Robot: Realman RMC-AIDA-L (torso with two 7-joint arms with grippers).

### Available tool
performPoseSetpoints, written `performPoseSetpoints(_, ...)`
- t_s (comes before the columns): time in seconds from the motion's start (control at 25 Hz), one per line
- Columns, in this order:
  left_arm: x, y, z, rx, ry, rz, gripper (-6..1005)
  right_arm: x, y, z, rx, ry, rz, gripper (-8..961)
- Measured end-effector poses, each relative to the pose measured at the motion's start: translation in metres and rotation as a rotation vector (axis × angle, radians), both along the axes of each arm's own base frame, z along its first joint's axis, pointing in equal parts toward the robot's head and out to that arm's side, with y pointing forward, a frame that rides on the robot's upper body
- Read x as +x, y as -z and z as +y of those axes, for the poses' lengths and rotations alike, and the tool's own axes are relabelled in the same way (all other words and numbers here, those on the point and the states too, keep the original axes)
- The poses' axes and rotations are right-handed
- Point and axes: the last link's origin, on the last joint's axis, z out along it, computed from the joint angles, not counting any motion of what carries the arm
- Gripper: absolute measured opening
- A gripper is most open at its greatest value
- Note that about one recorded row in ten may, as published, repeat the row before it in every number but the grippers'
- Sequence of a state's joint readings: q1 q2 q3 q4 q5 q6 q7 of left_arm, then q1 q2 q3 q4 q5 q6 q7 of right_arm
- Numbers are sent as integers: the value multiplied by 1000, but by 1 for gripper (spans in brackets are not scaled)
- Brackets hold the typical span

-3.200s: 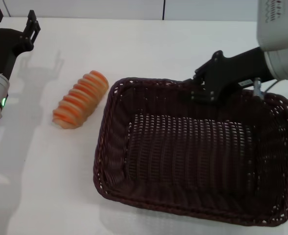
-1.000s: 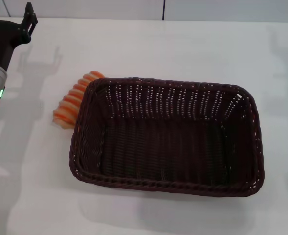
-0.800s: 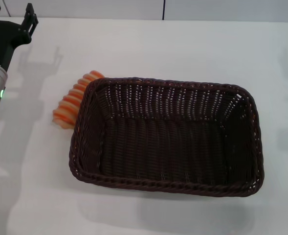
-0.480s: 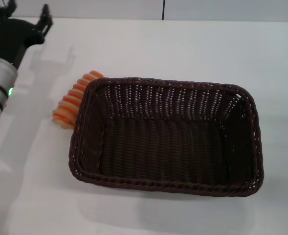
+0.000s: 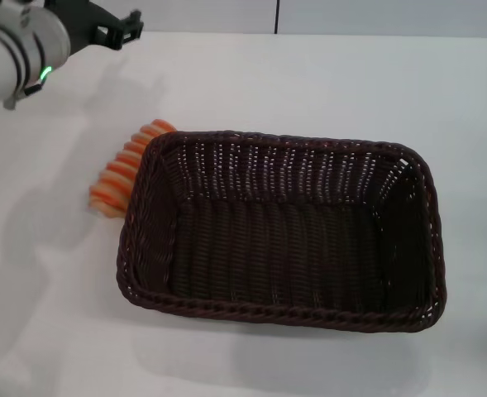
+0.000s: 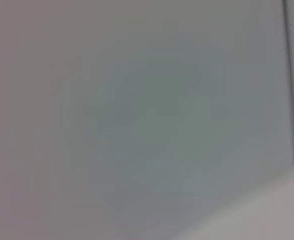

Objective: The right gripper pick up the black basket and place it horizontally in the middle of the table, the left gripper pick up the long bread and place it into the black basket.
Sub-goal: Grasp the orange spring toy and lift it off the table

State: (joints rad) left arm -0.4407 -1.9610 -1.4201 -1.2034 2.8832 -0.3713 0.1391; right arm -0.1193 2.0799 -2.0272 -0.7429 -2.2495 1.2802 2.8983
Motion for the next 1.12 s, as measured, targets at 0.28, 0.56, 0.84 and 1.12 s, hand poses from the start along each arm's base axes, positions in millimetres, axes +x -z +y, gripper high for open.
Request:
performPoseSetpoints(0.28, 42, 5, 3, -338, -75, 331, 771, 2, -1, 3, -4, 4, 4, 836)
performPoseSetpoints(0.56, 50, 21, 3, -444, -84, 403, 766, 6, -2, 2, -7, 10, 16, 837)
performPoseSetpoints(0.84, 49, 43, 5, -530, -116, 468, 760, 9, -2, 1, -7, 18, 19, 837)
performPoseSetpoints(1.12, 48, 50, 5, -577, -139, 511, 754, 11, -4, 0, -4, 26, 17, 836)
